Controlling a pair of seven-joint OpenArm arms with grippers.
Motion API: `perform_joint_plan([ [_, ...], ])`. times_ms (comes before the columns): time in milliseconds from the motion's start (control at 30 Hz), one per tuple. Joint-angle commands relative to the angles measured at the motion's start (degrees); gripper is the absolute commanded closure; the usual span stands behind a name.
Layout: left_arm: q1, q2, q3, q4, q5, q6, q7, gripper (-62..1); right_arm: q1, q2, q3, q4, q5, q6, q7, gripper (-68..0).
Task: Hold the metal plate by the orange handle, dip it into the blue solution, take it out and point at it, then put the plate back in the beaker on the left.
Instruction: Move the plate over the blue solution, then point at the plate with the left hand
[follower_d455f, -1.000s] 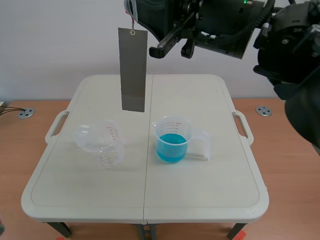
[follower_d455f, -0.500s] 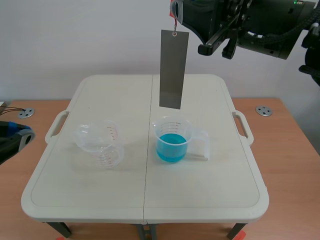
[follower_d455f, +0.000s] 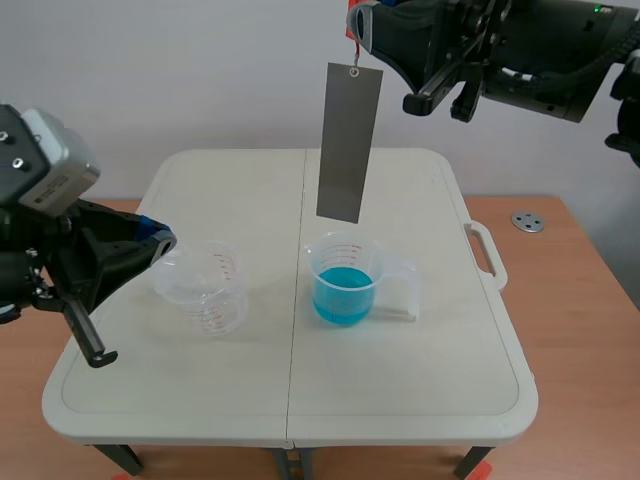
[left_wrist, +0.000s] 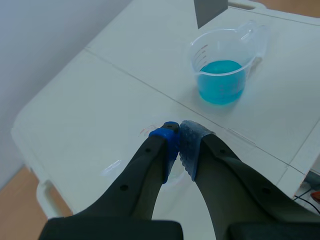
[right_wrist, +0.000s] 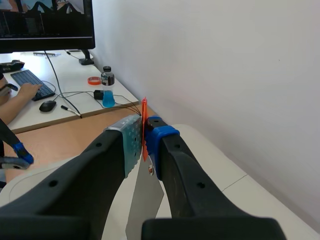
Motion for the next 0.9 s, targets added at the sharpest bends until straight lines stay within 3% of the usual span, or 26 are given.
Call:
perform_joint_plan([
  [0,-2.60,0.81,1.20,-0.57,-0.57,0.11,-0.59,-4.2,0.81,0.79,0.68,1.01,0.66,0.44,1.07,-1.5],
  [200,-12.20,4.37,6.95,-6.43,-0.22,-1.84,0.79,-4.2,0.81,0.76,0.68,1.01,0.66,0.44,1.07,-1.5],
  [400,-18.10,9.16,10.45,-12.09,4.28,-2.62,1.33,-4.1,0.79,0.76,1.66,1.01,0.68,0.44,1.09,-1.5],
  [867,-24.81,17.31,11.85,-19.47,10.36,-2.51,1.16,-4.1,0.81,0.74,1.88,1.01,0.68,0.44,1.07,-1.5],
])
